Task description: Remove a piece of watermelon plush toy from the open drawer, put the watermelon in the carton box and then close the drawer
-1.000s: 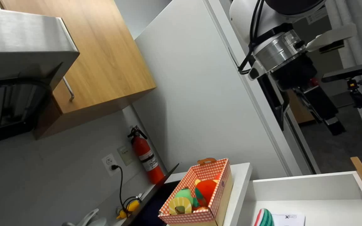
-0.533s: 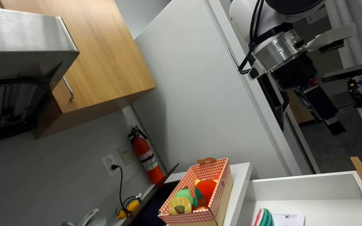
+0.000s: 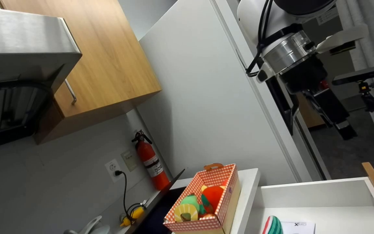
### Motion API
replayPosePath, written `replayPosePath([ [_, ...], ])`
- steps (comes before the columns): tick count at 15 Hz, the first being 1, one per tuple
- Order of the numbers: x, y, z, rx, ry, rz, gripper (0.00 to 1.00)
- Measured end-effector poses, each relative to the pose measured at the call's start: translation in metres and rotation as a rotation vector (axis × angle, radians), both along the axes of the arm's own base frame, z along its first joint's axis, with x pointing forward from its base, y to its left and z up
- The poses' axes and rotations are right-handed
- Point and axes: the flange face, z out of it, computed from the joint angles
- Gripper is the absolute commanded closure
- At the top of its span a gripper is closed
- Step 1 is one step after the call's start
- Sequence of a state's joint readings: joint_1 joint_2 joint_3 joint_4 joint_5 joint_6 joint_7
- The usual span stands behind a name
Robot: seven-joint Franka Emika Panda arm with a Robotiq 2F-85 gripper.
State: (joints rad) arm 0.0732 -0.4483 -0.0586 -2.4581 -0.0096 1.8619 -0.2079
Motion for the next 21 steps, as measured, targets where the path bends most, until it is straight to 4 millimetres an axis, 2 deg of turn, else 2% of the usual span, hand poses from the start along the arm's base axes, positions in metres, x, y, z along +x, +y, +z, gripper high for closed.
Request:
replayPosePath([
  [14, 0.000, 0.000, -0.001, -0.001, 0.002, 0.001, 0.00],
  [21, 0.005, 0.004, -0.014, -0.012, 0.028, 0.013, 0.00],
])
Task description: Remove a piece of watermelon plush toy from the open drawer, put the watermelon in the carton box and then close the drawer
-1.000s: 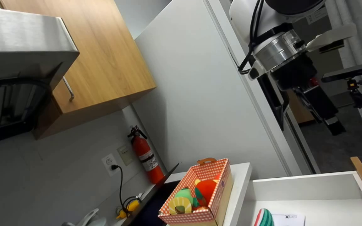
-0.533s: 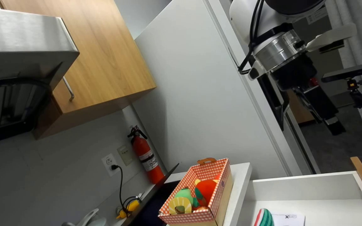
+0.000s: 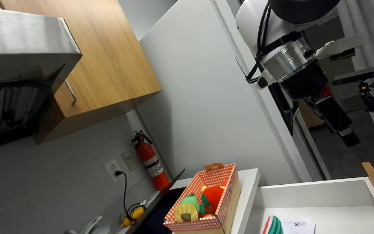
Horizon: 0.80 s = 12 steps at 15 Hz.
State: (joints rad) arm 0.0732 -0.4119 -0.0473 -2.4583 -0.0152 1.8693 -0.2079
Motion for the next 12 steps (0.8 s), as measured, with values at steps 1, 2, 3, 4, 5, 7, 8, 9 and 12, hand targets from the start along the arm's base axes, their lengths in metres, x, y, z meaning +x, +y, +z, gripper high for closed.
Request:
replayPosePath([
  [1, 0.002, 0.001, -0.004, -0.003, 0.003, 0.002, 0.00],
  [2, 0.005, 0.001, -0.008, -0.005, 0.002, 0.005, 0.00],
  [3, 0.008, 0.002, -0.012, -0.007, -0.001, 0.006, 0.00],
  [4, 0.012, 0.003, -0.017, -0.008, -0.005, 0.008, 0.00],
  [5, 0.016, 0.003, -0.023, -0.009, -0.009, 0.009, 0.00],
  [7, 0.024, 0.005, -0.034, -0.010, -0.019, 0.011, 0.00],
  [8, 0.028, 0.005, -0.040, -0.010, -0.025, 0.011, 0.00],
  [9, 0.032, 0.005, -0.046, -0.010, -0.031, 0.011, 0.00],
  [12, 0.043, 0.005, -0.065, -0.011, -0.047, 0.010, 0.00],
])
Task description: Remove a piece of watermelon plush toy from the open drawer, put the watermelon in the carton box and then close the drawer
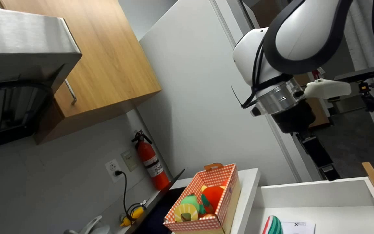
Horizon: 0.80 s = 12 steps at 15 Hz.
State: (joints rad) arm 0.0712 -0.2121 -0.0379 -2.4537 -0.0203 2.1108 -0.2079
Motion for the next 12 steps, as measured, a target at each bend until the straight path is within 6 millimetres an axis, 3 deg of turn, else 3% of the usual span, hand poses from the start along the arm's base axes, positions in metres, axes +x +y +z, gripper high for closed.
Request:
replayPosePath([
  [5, 0.024, -0.006, -0.029, -0.005, -0.041, -0.010, 0.00],
  [12, 0.072, -0.019, -0.059, -0.021, -0.131, -0.020, 0.00],
])
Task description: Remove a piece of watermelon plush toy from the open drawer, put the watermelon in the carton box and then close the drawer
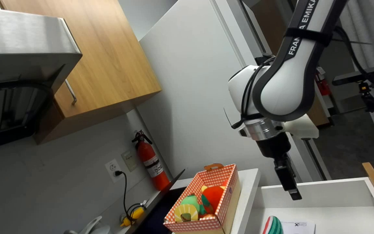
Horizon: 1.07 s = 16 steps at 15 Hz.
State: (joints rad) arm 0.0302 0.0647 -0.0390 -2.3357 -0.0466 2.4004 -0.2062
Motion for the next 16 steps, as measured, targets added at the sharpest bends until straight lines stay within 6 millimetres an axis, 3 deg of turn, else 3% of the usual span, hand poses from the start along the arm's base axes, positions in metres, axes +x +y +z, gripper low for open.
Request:
replayPosePath([
  [8, 0.040, -0.012, -0.046, -0.007, -0.033, -0.013, 0.02],
  [16, 0.074, -0.012, -0.072, -0.011, -0.044, -0.009, 0.70],
])
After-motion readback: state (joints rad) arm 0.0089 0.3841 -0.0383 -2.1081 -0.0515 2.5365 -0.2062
